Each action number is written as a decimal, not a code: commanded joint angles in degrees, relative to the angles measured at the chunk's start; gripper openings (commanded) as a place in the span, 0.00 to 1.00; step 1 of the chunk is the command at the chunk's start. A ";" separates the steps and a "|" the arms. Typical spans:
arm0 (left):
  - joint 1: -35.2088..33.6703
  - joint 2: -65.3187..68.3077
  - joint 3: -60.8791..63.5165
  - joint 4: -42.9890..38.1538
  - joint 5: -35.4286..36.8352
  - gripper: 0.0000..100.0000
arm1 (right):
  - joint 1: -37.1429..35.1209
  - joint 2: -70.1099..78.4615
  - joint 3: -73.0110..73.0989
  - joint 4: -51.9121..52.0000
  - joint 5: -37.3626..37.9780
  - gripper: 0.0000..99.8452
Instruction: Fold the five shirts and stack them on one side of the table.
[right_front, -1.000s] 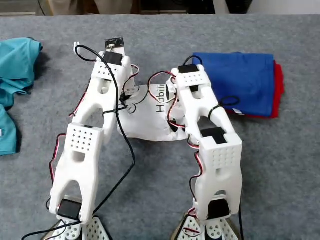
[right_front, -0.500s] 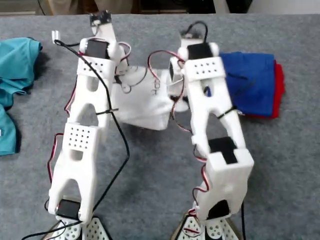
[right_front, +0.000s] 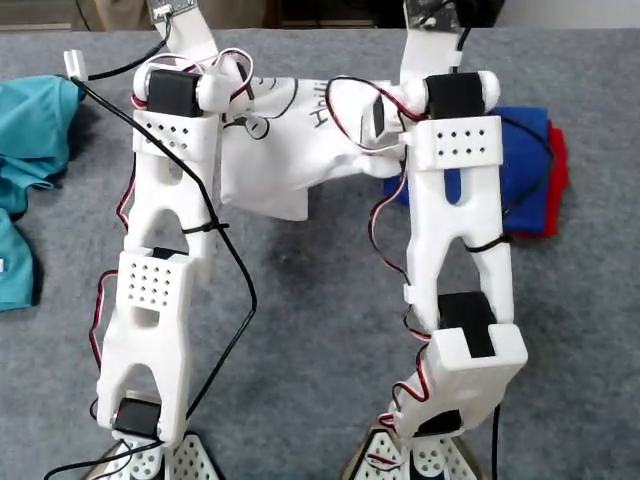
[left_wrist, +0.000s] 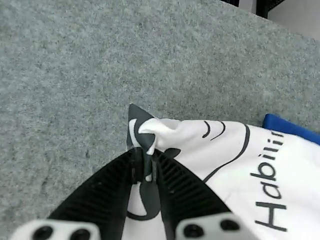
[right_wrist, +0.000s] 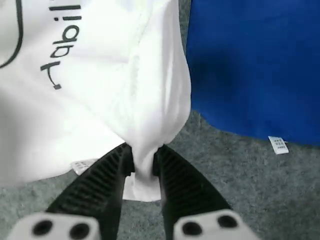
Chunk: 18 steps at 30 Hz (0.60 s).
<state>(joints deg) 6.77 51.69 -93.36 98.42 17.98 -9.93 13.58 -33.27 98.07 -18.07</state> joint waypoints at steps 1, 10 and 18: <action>-0.62 -3.91 0.35 -0.35 0.44 0.02 | -3.12 1.27 2.33 -2.46 0.44 0.00; -11.25 -1.80 16.79 -5.10 0.35 0.02 | -9.27 11.91 6.20 -13.98 0.09 0.00; -15.74 6.29 23.65 -11.52 -3.87 0.02 | -14.81 22.90 5.23 -17.67 0.09 0.00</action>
<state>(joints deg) -7.47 58.11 -69.71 88.22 16.22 -23.12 35.65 -27.03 81.45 -18.07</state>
